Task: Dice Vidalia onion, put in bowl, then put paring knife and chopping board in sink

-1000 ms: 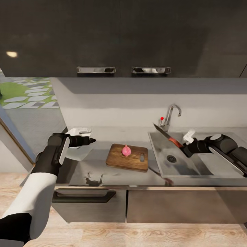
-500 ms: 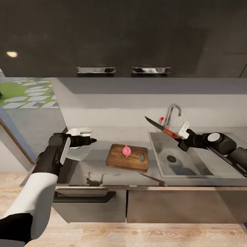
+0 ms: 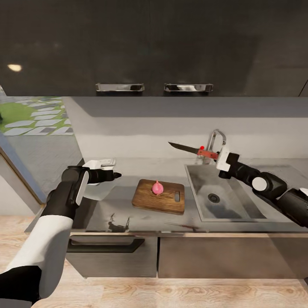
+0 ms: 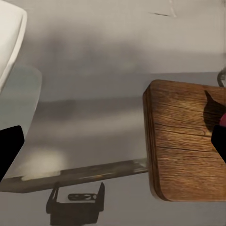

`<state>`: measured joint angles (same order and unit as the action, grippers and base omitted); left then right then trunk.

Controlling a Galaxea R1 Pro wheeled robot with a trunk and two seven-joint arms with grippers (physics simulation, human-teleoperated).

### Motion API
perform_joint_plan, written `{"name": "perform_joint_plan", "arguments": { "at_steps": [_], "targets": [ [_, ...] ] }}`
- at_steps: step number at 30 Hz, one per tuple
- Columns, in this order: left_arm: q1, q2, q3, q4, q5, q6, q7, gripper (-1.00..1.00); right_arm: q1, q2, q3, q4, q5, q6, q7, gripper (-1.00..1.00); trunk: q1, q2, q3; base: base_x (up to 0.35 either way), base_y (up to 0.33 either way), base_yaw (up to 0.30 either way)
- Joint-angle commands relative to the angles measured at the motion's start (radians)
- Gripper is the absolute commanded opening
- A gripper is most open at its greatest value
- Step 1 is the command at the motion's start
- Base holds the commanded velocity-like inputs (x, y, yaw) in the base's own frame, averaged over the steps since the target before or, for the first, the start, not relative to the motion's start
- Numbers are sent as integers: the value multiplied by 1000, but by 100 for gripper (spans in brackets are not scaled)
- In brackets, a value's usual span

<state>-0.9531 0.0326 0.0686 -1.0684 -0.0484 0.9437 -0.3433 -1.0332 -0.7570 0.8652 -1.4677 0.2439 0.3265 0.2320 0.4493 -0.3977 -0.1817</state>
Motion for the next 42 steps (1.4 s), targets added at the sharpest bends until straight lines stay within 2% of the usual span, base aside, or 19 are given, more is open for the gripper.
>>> {"name": "perform_joint_plan", "arguments": {
  "at_steps": [1, 3, 6, 9, 11, 12, 15, 20, 24, 30, 42],
  "targets": [
    [-1, 0, 1, -1, -5, 4, -6, 100, -2, -1, 29, -2, 33, -8, -24, -100, 1, -2, -2, 0, 0, 0],
    [-1, 0, 1, -1, -5, 4, -6, 100, -2, 0, 63, -2, 69, -25, -56, -100, 1, -2, -2, 0, 0, 0],
    [-1, 0, 1, -1, -5, 4, -6, 100, -2, 7, 84, -2, 98, -36, -79, -100, 1, -2, -2, 0, 0, 0],
    [-1, -1, 1, -1, -5, 4, -6, 100, -2, 29, 103, -2, 134, -42, -95, -100, 1, -2, -2, 0, 0, 0],
    [-1, -7, 1, -2, -5, 4, -6, 100, -2, 56, 119, -2, 186, -45, -101, -100, 1, -2, -2, 0, 0, 0],
    [-1, -13, 1, -2, -5, 4, -6, 100, -2, 96, 131, -2, 292, -46, -105, -100, 1, -2, -2, 0, 0, 0],
    [-1, -15, 1, -2, -5, 4, -6, 100, -2, 122, 152, -2, 344, -47, -107, -100, 1, -2, -2, 0, 0, 0],
    [-1, -15, 2, -2, -5, 4, -6, 100, -2, 146, 210, -2, 376, -47, -111, -100, 1, -2, -2, 9, 4, 0],
    [-1, -16, 1, -2, -5, 4, -6, 100, -2, 153, 227, -1, 384, -47, -135, -100, 1, -2, -2, 82, 103, 0],
    [-1, -16, 0, -3, -5, 4, -6, 100, -2, 156, 241, 1, 388, -47, -172, -100, 1, -2, -2, 124, 245, 0],
    [-1, -17, 0, -3, -5, 4, -6, 100, -2, 156, 257, 19, 388, -51, -182, -100, 1, -2, -2, 45, 91, 0]
  ]
}}
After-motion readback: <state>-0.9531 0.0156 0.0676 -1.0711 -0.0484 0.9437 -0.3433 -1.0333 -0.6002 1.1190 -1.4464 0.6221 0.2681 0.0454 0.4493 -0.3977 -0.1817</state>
